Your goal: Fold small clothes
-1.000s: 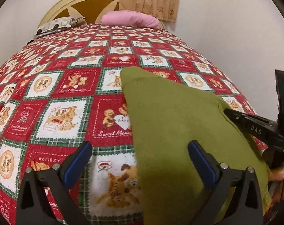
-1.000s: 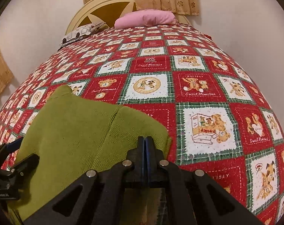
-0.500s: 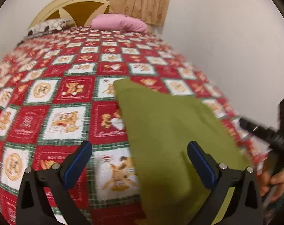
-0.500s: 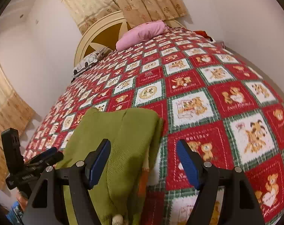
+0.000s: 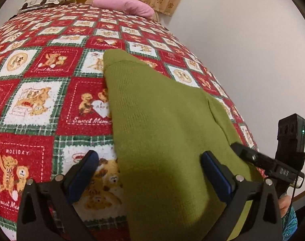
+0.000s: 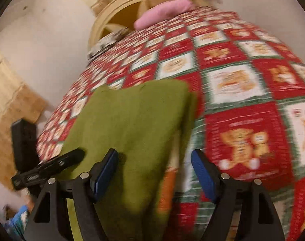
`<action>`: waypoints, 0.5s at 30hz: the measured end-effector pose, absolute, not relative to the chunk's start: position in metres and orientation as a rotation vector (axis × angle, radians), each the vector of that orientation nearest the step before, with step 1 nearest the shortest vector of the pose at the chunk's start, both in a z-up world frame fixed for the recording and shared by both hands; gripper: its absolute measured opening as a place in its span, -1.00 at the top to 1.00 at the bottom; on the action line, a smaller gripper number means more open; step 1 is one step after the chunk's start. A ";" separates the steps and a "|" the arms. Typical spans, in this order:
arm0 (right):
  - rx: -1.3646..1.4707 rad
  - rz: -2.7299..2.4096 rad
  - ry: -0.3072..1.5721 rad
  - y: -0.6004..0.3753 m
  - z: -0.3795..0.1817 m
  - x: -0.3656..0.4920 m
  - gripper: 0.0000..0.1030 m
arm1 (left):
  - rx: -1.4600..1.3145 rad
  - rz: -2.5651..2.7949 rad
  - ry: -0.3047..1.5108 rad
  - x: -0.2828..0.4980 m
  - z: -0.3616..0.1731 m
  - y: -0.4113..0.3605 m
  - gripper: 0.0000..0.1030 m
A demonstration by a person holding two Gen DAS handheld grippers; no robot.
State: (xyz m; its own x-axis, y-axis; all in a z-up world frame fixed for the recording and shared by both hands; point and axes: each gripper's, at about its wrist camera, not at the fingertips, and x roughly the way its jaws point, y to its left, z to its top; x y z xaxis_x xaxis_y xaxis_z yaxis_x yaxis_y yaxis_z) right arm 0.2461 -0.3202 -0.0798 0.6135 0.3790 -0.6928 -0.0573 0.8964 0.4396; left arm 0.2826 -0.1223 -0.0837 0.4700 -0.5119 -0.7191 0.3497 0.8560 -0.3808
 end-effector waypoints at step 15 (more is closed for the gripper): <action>0.304 0.251 0.824 -0.306 -0.080 0.249 0.31 | -0.154 -0.557 0.861 0.267 -0.075 -0.124 -0.16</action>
